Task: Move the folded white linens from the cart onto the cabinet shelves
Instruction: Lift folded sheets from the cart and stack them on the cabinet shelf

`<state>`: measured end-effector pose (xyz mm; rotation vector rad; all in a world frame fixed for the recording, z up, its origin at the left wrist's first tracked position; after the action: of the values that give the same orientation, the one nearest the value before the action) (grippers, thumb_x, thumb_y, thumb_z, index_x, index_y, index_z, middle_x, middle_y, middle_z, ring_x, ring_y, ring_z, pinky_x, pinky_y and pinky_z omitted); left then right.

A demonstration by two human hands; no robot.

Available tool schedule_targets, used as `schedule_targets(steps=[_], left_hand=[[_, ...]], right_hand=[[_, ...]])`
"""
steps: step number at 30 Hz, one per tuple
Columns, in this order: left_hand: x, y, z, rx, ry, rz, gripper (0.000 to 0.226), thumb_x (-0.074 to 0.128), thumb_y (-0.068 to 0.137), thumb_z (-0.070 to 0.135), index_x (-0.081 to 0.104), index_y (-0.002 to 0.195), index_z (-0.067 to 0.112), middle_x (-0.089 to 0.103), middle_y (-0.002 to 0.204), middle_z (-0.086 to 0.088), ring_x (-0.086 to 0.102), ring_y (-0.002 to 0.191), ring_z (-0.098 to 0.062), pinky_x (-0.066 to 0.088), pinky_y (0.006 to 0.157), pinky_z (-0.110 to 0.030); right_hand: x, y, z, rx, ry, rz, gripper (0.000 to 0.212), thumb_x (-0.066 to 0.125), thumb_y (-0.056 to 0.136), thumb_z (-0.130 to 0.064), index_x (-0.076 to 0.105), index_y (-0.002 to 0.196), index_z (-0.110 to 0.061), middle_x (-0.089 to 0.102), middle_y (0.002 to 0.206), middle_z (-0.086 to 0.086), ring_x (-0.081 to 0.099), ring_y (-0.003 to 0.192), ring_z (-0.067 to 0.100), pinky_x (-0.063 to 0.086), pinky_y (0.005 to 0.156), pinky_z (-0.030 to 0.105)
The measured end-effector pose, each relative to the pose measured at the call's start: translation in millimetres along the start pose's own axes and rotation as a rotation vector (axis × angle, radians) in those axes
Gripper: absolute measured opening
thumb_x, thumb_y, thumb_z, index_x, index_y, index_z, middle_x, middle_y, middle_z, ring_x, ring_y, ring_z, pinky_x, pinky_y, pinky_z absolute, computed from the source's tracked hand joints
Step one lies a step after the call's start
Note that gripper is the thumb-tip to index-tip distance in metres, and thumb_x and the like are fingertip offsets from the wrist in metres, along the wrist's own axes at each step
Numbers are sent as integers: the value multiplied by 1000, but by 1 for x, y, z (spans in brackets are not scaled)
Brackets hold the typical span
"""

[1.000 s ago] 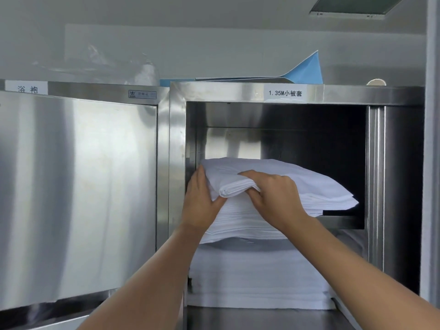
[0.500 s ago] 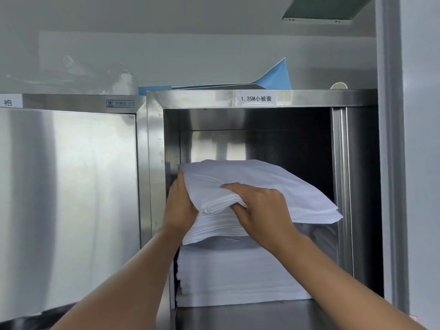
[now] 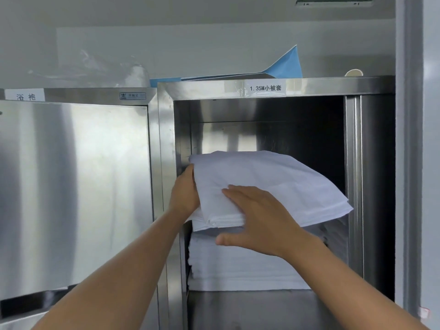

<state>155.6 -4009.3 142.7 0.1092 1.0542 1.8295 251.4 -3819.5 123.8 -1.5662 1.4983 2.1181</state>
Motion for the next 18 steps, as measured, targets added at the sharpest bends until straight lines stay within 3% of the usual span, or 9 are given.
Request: schedule_targets(steps=[2, 6, 9, 11, 15, 18], left_hand=[[-7, 5, -1, -5, 60, 47, 32, 57, 98, 19, 60, 130, 18, 66, 114, -1, 58, 97, -15, 43, 84, -25], [-29, 17, -1, -164, 4, 167, 26, 53, 96, 7, 75, 107, 17, 71, 101, 2, 64, 98, -18, 41, 74, -18], [-36, 19, 8, -242, -44, 203, 27, 48, 98, 22, 72, 92, 12, 71, 92, -4, 64, 89, -26, 50, 78, -31], [-35, 20, 13, -275, -124, 192, 39, 45, 96, 37, 68, 96, 5, 71, 92, -15, 67, 91, -36, 57, 85, -47], [-22, 25, 19, -373, -154, 57, 62, 33, 95, 59, 60, 121, 10, 68, 97, -12, 66, 93, -32, 55, 92, -49], [-14, 33, 18, -415, -80, 3, 101, 32, 71, 76, 40, 148, 11, 66, 116, -12, 64, 100, -30, 54, 94, -47]], right_hand=[[1, -2, 0, -1, 47, -27, 99, 58, 75, -78, 23, 156, -32, 16, 163, -15, 12, 148, 6, 8, 116, 21], [-11, 5, 15, 79, 195, 25, 67, 37, 92, -67, 41, 148, -31, 32, 157, -13, 23, 145, 7, 16, 116, 23], [-22, 21, 42, 181, 206, 135, 61, 38, 98, -59, 45, 146, -22, 42, 153, -5, 35, 140, 16, 24, 117, 31], [-30, 30, 65, 266, 269, 207, 58, 39, 100, -54, 43, 147, -19, 45, 151, -1, 39, 138, 19, 28, 114, 34], [-44, 44, 108, 429, 280, 266, 58, 42, 100, -50, 43, 145, -14, 49, 145, 9, 46, 131, 29, 39, 107, 44], [-47, 48, 134, 561, 209, 221, 58, 42, 100, -52, 45, 141, -11, 51, 139, 14, 48, 125, 33, 42, 102, 47]])
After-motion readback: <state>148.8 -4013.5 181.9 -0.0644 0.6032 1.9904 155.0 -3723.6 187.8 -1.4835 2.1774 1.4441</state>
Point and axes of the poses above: each hand's wrist, its own y-axis towards the middle knuckle, its own x-axis out of the palm, z = x × y, the point moved 6 cm from there along y, towards the middle knuckle
